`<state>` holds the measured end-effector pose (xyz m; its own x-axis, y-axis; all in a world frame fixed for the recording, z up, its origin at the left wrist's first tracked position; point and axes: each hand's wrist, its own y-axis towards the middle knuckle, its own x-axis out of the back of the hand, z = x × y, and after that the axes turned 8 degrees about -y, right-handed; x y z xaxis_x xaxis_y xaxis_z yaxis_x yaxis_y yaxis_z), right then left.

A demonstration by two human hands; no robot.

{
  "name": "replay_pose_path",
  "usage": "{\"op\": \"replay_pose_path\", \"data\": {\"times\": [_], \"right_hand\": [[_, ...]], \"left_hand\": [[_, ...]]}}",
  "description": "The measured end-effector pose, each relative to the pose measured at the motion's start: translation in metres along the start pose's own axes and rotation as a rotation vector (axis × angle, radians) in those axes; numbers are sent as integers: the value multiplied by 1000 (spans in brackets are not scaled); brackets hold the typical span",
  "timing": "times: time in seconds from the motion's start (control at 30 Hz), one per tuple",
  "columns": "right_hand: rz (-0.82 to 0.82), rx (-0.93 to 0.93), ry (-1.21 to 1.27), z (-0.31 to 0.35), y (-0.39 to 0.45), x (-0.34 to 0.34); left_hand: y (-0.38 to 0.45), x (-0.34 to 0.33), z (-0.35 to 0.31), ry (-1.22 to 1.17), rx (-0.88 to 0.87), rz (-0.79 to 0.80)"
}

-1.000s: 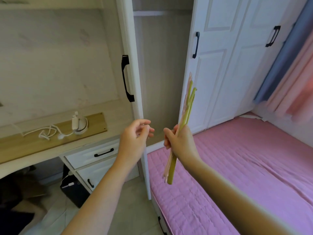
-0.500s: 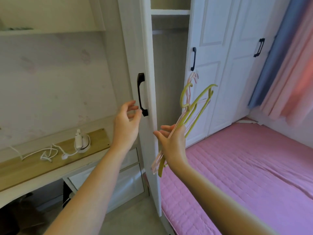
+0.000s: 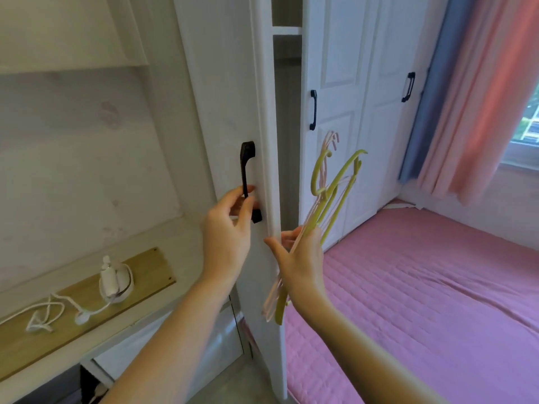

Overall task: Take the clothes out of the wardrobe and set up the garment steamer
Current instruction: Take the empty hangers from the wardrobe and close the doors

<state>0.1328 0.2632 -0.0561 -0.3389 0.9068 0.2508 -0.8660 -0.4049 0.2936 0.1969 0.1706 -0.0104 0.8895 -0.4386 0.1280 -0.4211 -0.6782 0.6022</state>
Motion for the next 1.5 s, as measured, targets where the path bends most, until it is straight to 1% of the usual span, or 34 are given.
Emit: {"op": "replay_pose_path", "data": {"times": [0.13, 0.23, 0.33, 0.4, 0.67, 0.8, 1.0, 1.1, 1.33, 1.4, 1.5], "right_hand": [[5, 1, 9, -4, 4, 4], [-8, 11, -8, -7, 7, 7], [-20, 39, -39, -12, 11, 9], [-27, 50, -34, -16, 14, 12], [-69, 68, -38, -36, 40, 25], [-82, 43, -11, -51, 67, 38], [-73, 13, 19, -71, 114, 61], [-79, 5, 47, -80, 138, 66], [-80, 18, 50, -103, 196, 71], [-78, 23, 53, -108, 216, 73], [-68, 13, 66, -116, 245, 73]], "left_hand": [[0, -6, 6, 21, -34, -2], [2, -13, 9, 79, -84, -5], [4, -23, 10, 170, -154, -40], [4, -30, 9, 191, -169, -46], [7, -69, 6, 223, -216, -128], [16, -96, 10, 232, -253, -123], [33, -141, 16, 183, -230, -131], [45, -160, 24, 178, -234, -121], [79, -202, 40, 257, -245, -102], [89, -211, 44, 299, -269, -59], [104, -222, 54, 316, -286, 53]]}}
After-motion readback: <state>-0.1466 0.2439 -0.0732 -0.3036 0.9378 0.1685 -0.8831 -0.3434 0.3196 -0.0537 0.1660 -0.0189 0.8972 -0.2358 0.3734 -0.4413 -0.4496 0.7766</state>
